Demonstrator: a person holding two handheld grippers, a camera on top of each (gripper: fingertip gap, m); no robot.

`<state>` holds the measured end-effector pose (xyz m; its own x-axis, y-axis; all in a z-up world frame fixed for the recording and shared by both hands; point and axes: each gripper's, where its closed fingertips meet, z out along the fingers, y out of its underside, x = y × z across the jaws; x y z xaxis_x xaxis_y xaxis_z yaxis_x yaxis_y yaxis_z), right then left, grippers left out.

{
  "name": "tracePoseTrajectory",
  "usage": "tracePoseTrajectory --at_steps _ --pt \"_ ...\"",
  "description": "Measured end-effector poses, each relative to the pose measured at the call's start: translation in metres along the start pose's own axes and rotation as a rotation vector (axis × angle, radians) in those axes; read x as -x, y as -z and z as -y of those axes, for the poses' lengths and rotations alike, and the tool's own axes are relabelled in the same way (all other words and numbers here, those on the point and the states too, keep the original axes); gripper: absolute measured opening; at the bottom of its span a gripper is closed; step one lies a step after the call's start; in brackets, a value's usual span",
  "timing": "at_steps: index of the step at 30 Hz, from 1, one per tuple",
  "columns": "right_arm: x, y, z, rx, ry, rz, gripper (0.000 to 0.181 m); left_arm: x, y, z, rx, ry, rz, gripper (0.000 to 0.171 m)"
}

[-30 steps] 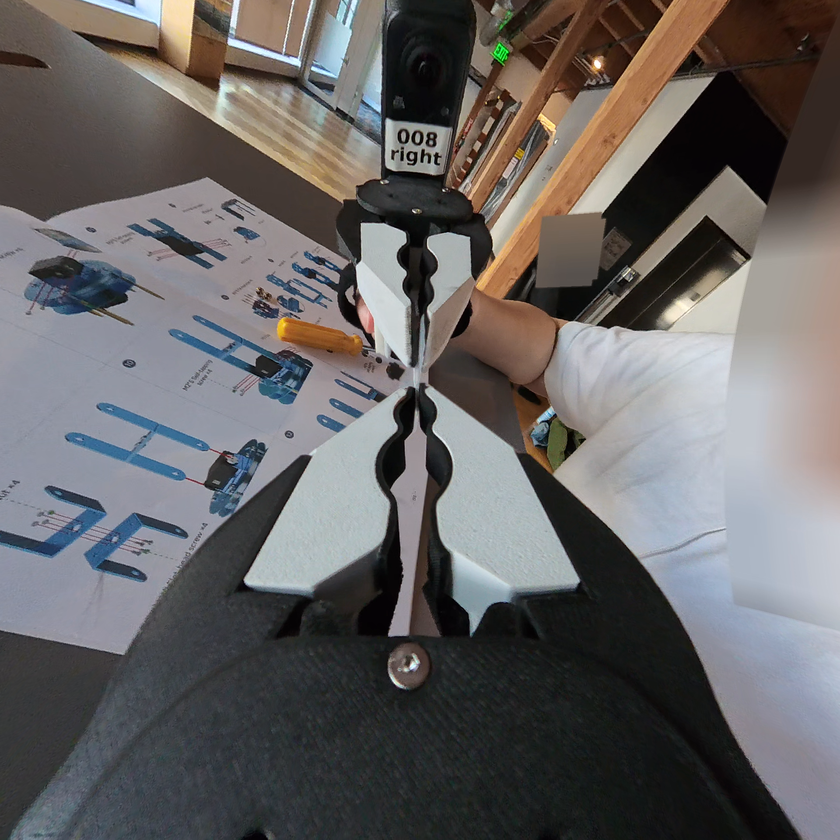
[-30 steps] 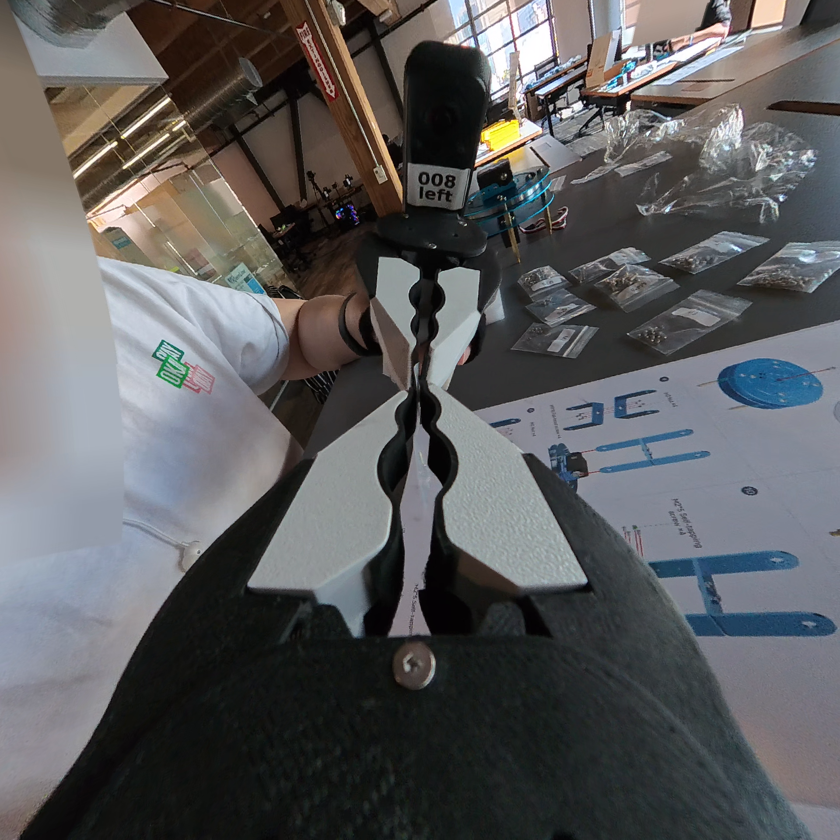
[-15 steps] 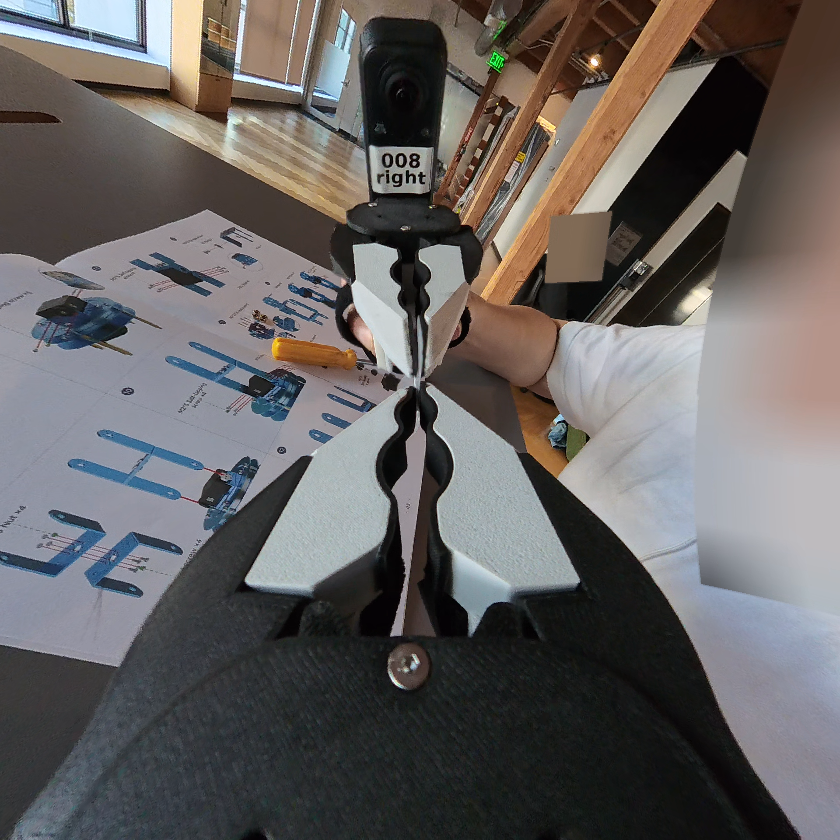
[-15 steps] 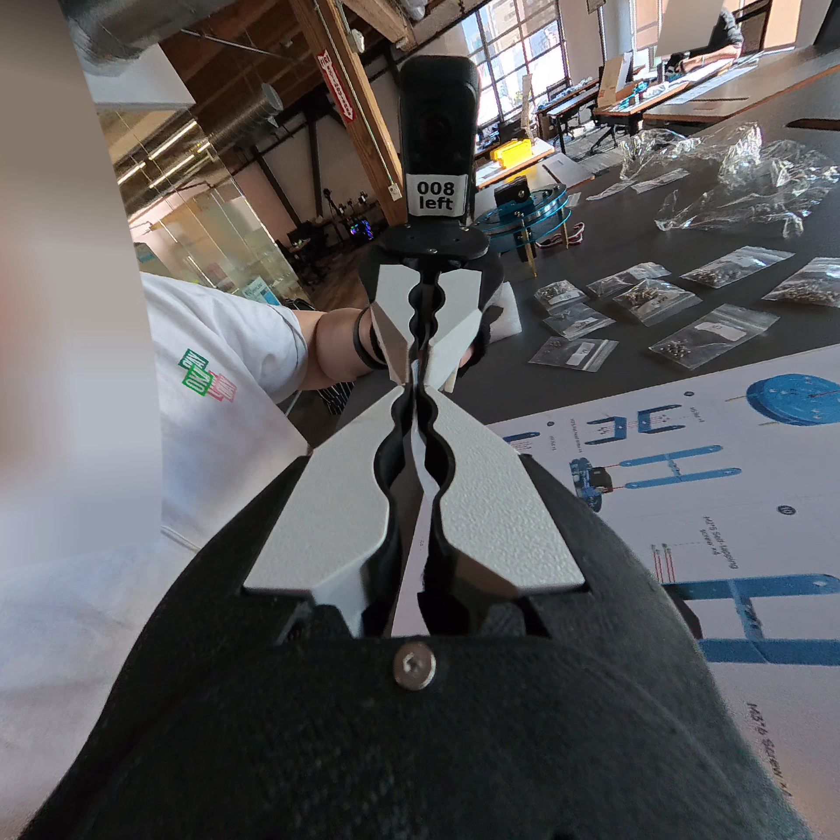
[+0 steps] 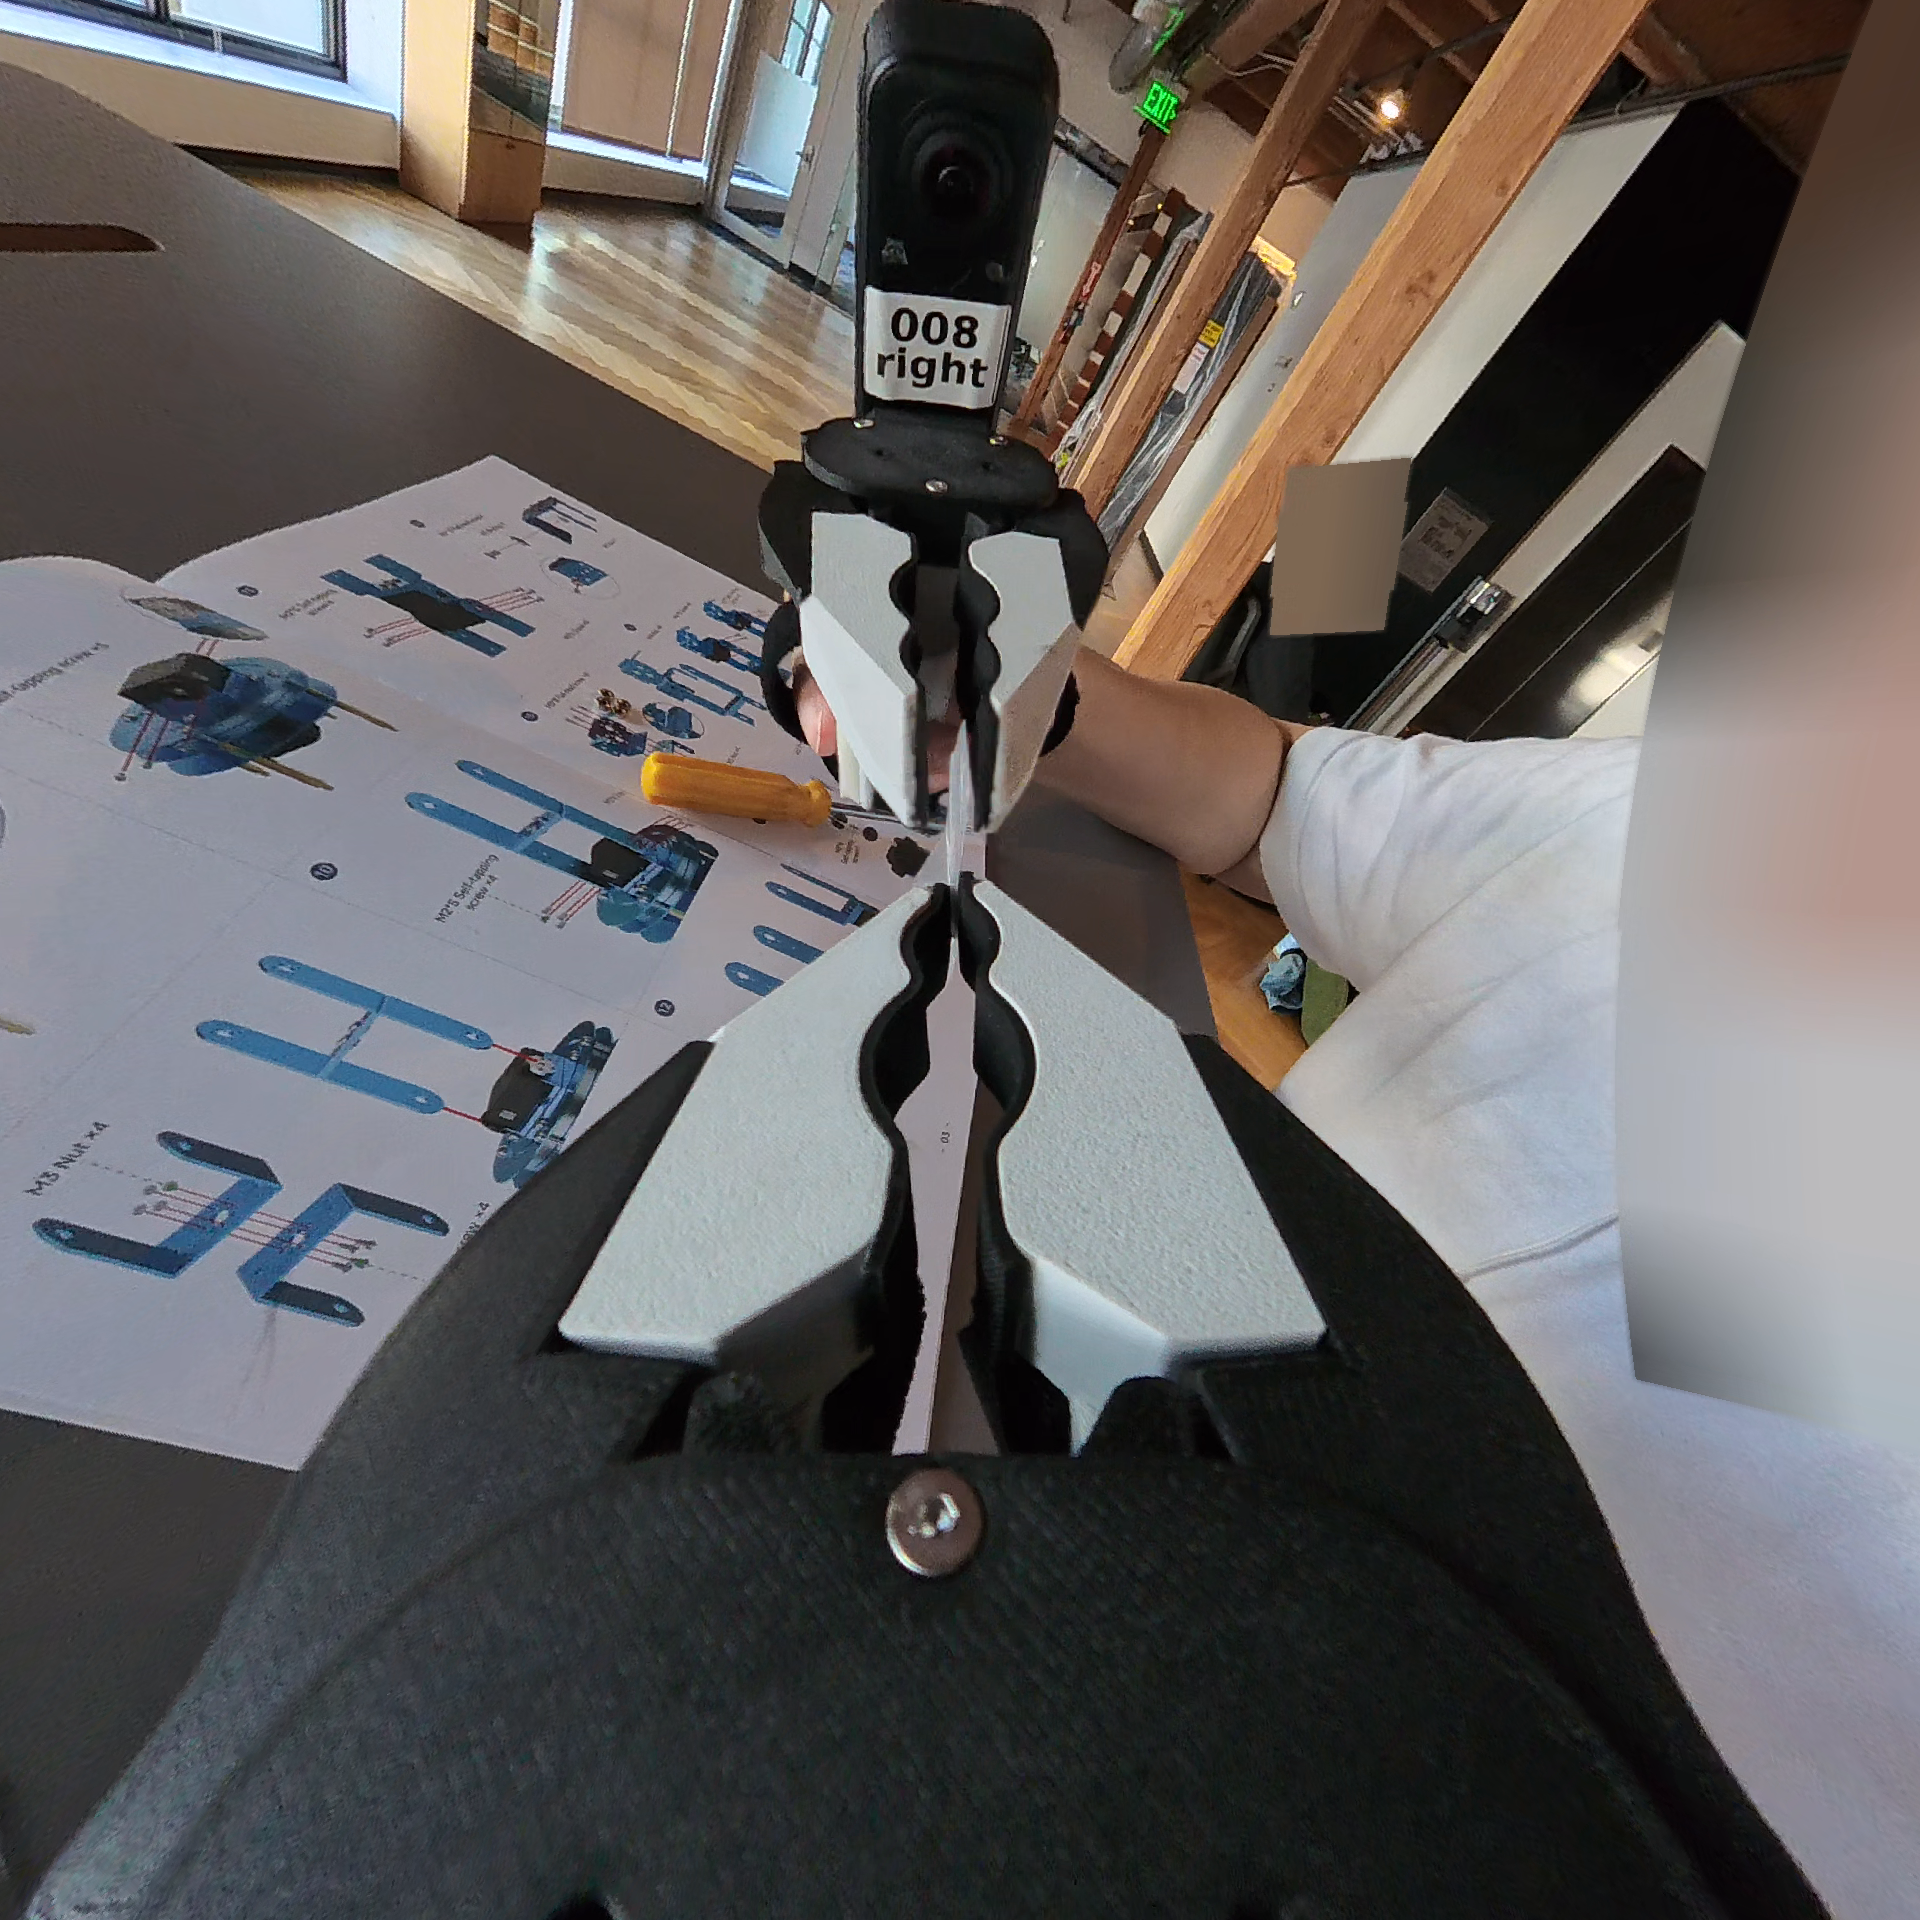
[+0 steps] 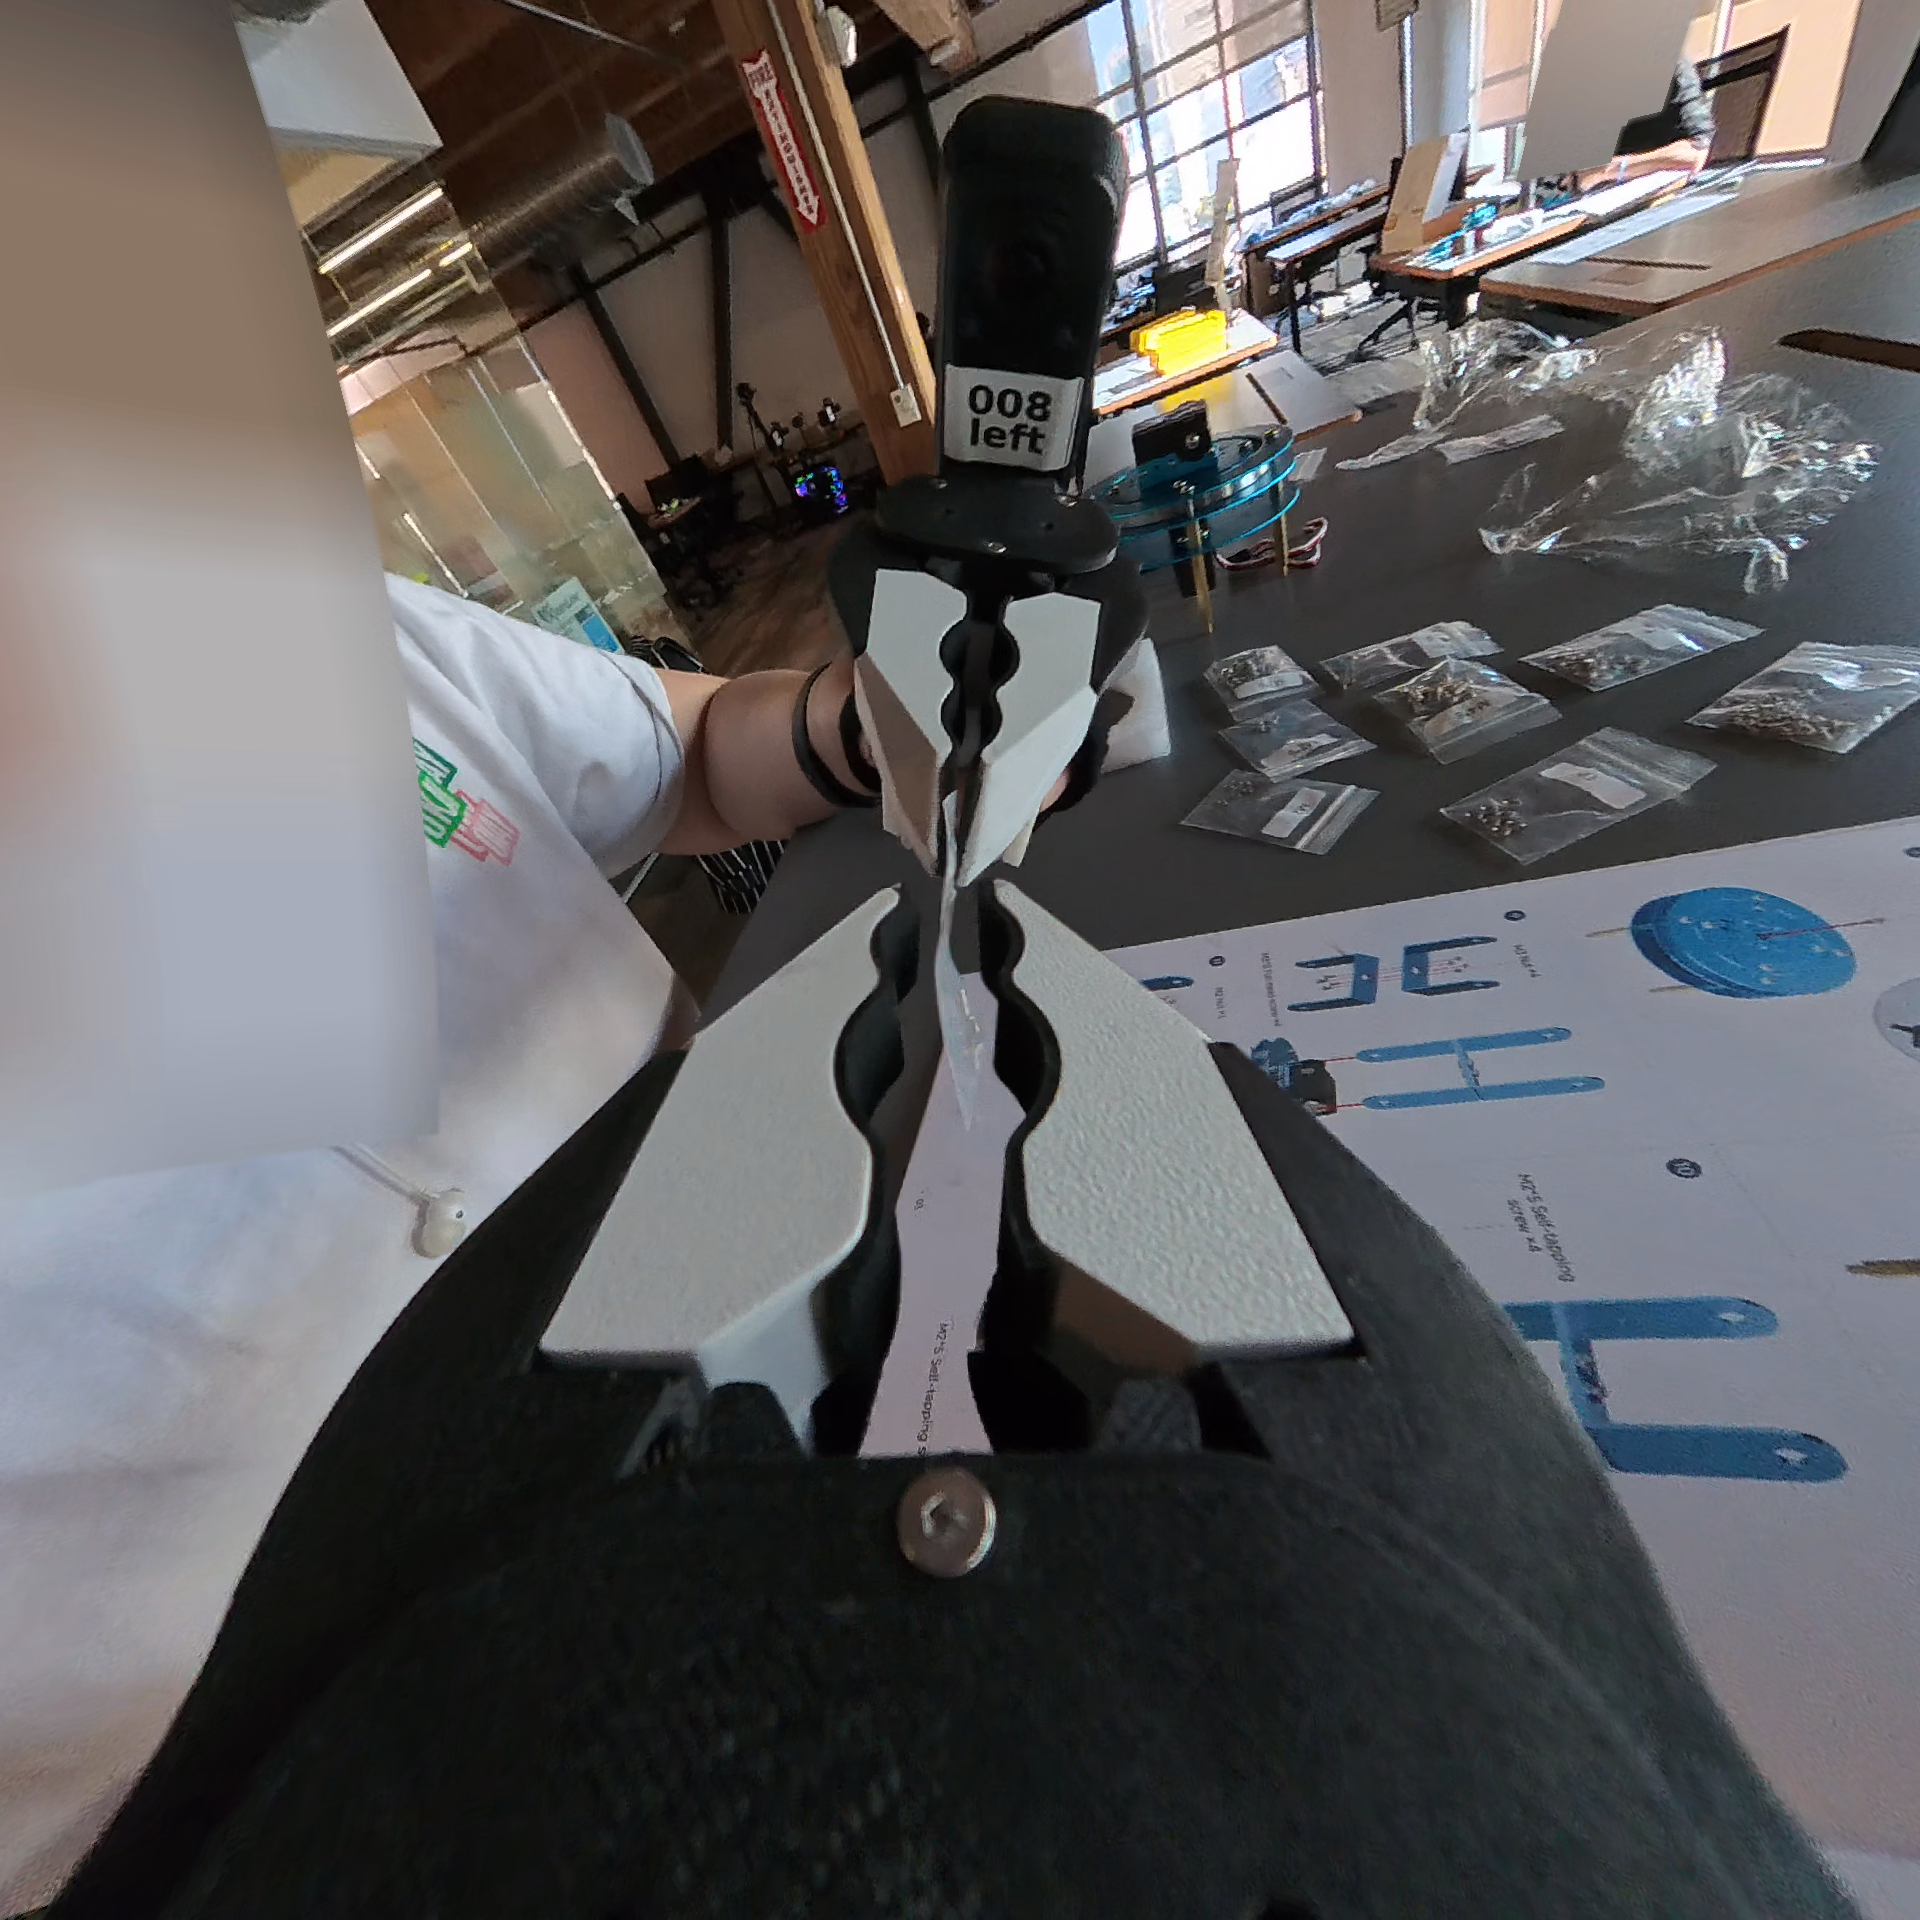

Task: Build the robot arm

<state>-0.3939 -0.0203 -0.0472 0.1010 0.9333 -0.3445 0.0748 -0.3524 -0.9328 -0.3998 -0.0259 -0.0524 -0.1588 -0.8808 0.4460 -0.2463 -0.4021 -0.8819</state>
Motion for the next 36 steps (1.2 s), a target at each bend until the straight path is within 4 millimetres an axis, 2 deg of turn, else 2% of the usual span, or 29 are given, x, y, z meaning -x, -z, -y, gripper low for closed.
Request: tracePoseTrajectory --at_steps 2,3,7,17,23,28,31,32,34,36 --pt "-0.001 -0.001 -0.001 -0.005 -0.012 0.001 0.007 0.0 -0.002 -0.003 0.017 -0.008 0.006 0.0" --pt "-0.002 -0.001 -0.001 -0.009 -0.016 0.001 0.0 0.0 -0.002 -0.004 0.02 -0.011 0.01 0.0" --pt "-0.004 -0.002 0.0 -0.028 -0.069 0.003 0.0 0.003 -0.001 -0.002 0.012 -0.005 0.021 0.0" --pt "-0.005 -0.002 -0.002 -0.009 -0.039 -0.033 0.0 0.003 -0.002 -0.003 0.019 -0.016 0.022 0.0" --pt "0.004 -0.011 -0.01 0.039 -0.012 -0.003 0.0 0.01 -0.002 -0.007 0.036 -0.017 0.05 0.0" --pt "-0.008 -0.005 -0.009 0.018 -0.035 -0.035 0.0 0.011 -0.001 -0.008 0.038 0.001 0.035 0.0" --pt "-0.004 -0.007 -0.013 0.048 -0.043 -0.003 0.0 0.009 -0.003 -0.011 0.057 0.003 0.026 0.0" --pt "-0.003 -0.008 -0.016 0.073 -0.037 -0.005 0.001 0.008 -0.004 -0.013 0.069 0.004 0.02 0.0" --pt "-0.003 -0.011 -0.019 0.095 -0.031 -0.015 0.017 0.009 -0.006 -0.017 0.091 0.006 0.027 0.0" --pt "-0.003 -0.01 -0.018 0.086 -0.049 -0.011 0.02 0.009 -0.007 -0.019 0.101 -0.001 0.031 0.0"
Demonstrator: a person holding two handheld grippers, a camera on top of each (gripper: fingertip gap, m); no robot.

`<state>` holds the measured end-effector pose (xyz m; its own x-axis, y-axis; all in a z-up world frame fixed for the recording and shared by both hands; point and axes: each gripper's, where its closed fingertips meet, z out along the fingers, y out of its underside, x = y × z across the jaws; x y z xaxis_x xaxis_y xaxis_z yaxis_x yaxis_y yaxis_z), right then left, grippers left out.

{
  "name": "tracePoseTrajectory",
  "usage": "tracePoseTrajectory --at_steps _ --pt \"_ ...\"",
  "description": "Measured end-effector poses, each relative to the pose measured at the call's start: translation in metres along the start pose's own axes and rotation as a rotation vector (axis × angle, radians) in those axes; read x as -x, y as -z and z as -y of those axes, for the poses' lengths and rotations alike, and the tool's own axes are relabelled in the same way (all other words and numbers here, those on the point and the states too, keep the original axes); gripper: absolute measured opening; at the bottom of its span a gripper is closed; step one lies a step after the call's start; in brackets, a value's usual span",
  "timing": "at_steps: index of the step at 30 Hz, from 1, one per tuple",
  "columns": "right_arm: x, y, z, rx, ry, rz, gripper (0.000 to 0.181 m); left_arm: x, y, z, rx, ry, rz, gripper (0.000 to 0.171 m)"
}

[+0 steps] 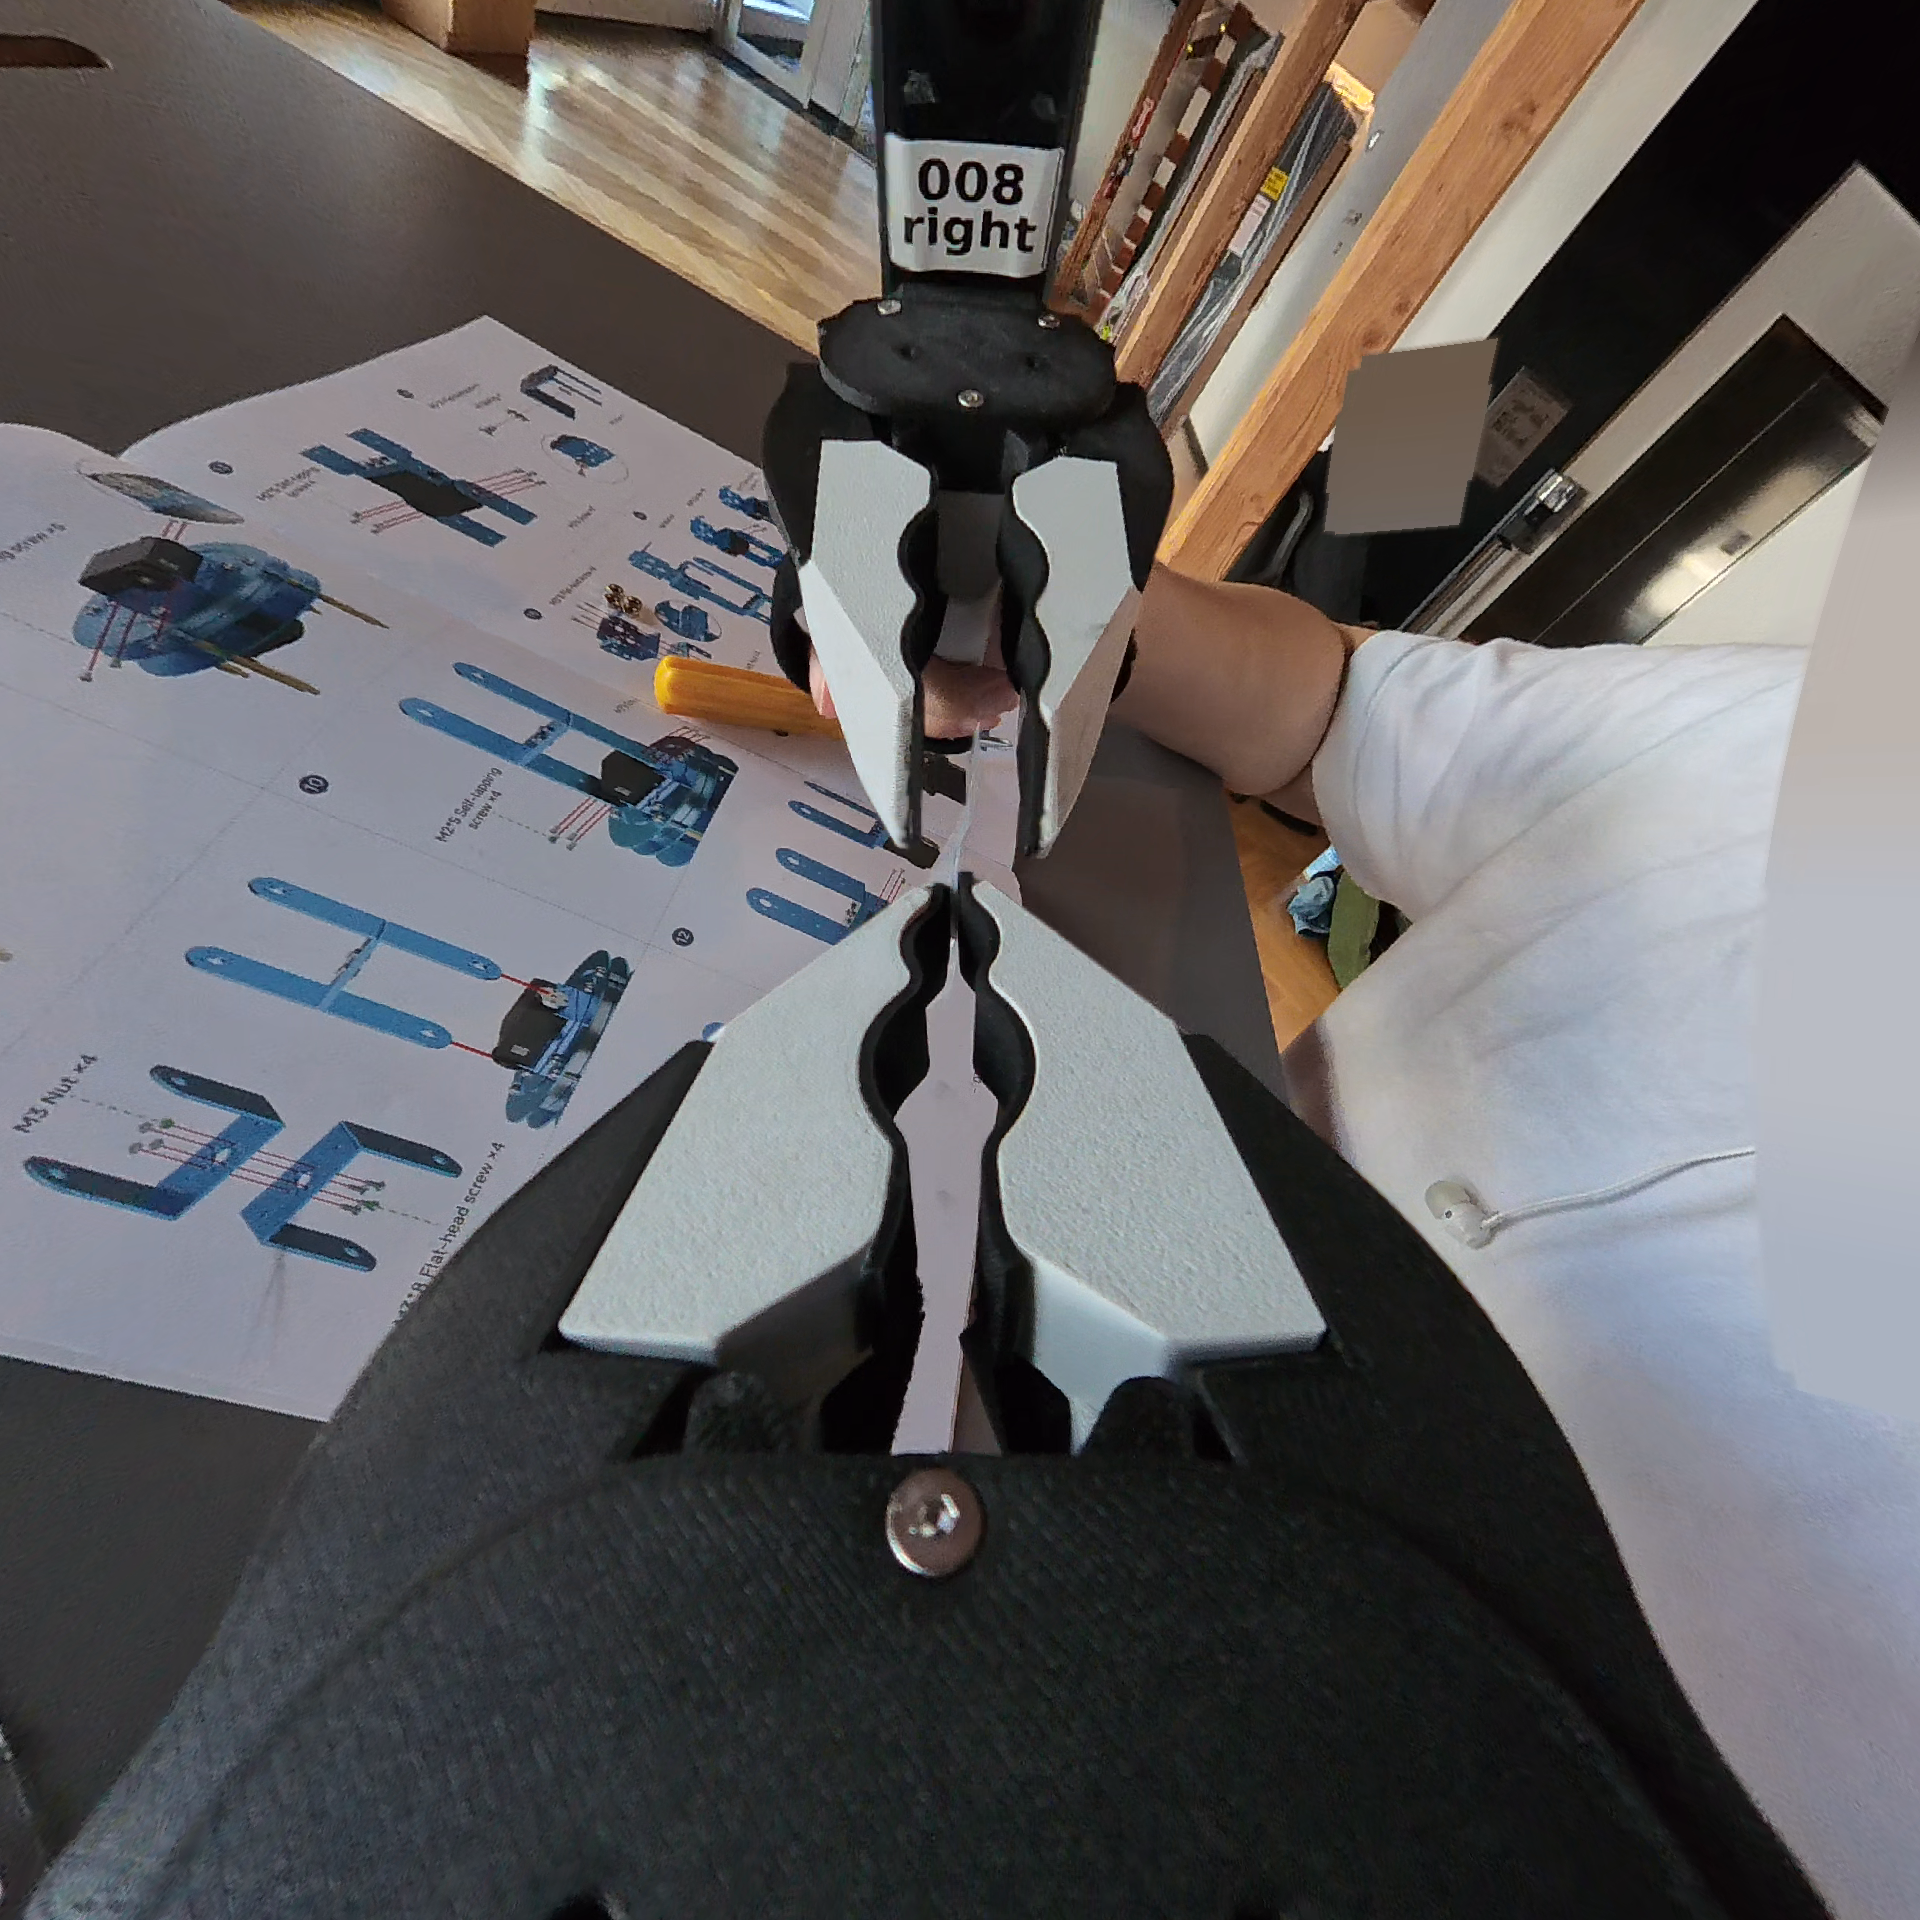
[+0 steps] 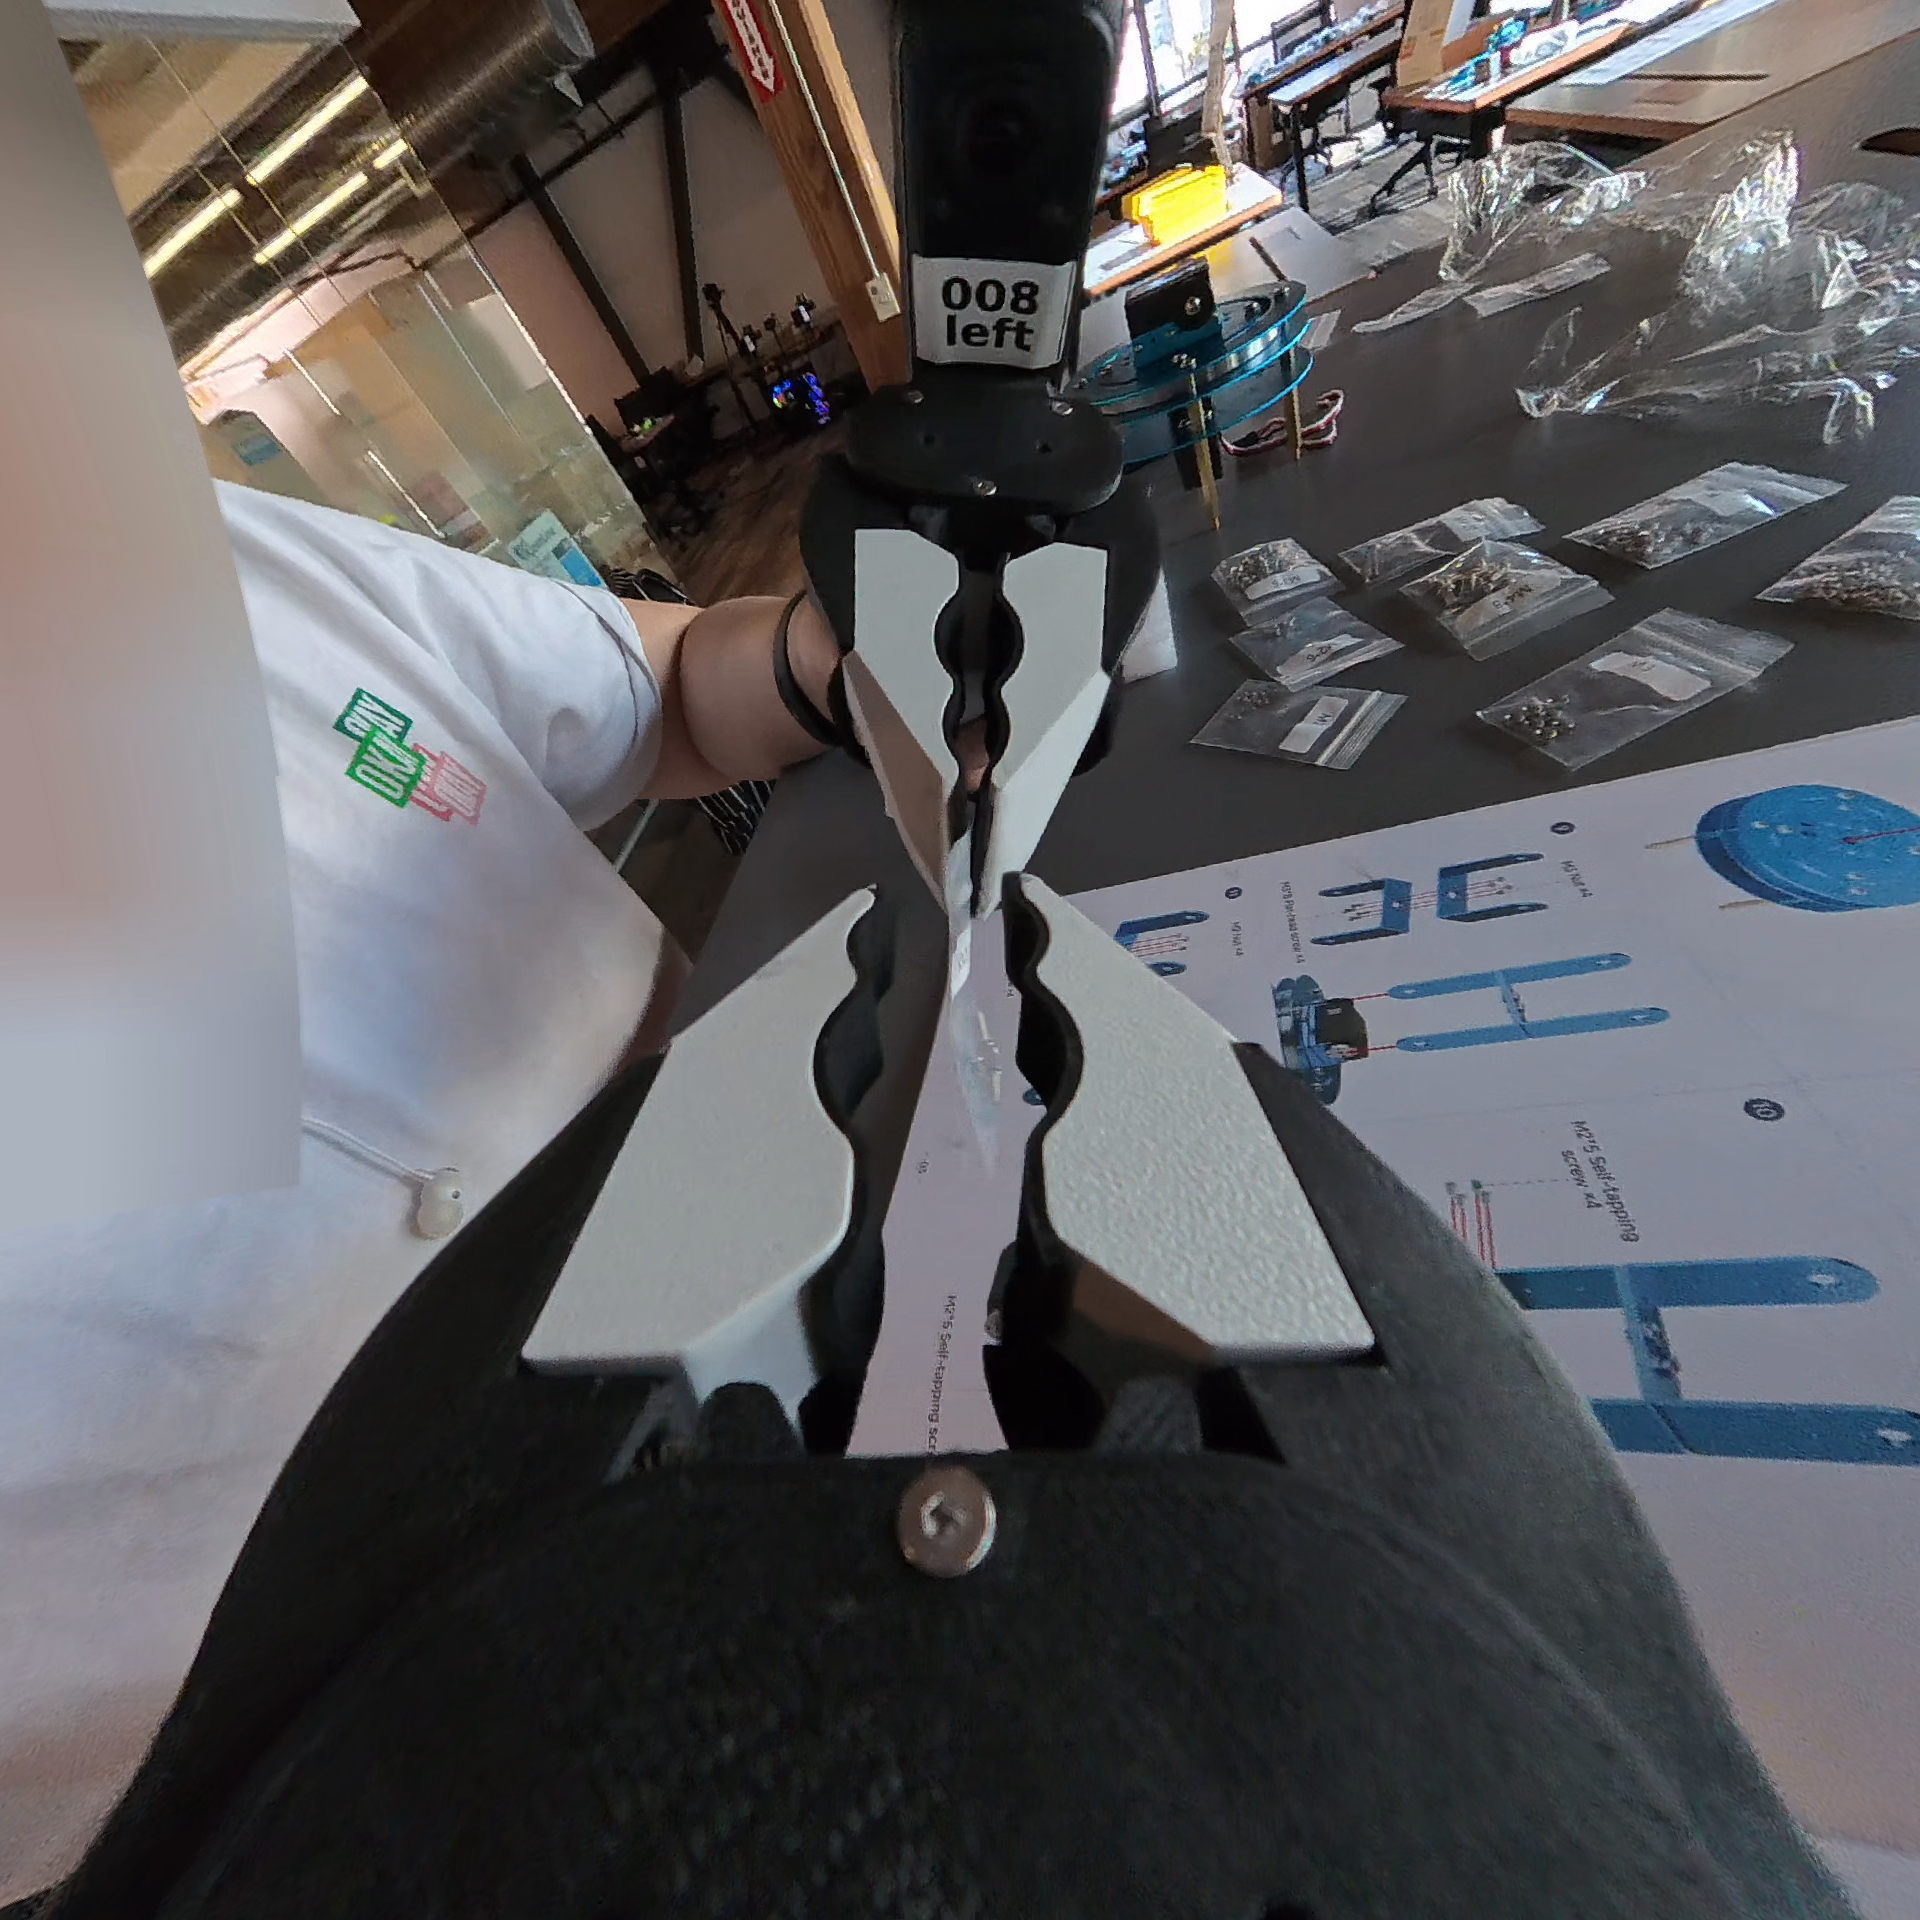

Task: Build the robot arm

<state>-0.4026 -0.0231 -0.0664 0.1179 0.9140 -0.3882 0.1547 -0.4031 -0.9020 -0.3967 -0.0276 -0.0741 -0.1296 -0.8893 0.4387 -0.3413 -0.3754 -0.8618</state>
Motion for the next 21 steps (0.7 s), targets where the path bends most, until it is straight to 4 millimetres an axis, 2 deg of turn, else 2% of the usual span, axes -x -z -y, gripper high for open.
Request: tracePoseTrajectory --at_steps 6,8,12,16,21 --pt "-0.003 0.005 0.004 -0.026 -0.077 0.018 0.01 0.002 -0.002 -0.007 0.053 -0.032 0.028 0.0" --pt "0.0 0.005 0.003 -0.004 -0.06 0.023 0.0 0.002 -0.003 -0.01 0.073 -0.044 0.035 0.0" --pt "0.003 0.004 -0.007 0.098 -0.014 -0.005 0.0 0.002 -0.006 -0.016 0.106 -0.052 0.04 0.0" --pt "0.0 0.004 -0.006 0.09 -0.008 -0.032 0.014 0.002 -0.008 -0.018 0.113 -0.046 0.036 0.0" --pt "0.0 0.002 -0.012 0.115 -0.015 -0.011 0.004 0.0 -0.007 -0.016 0.111 -0.059 0.033 0.0"
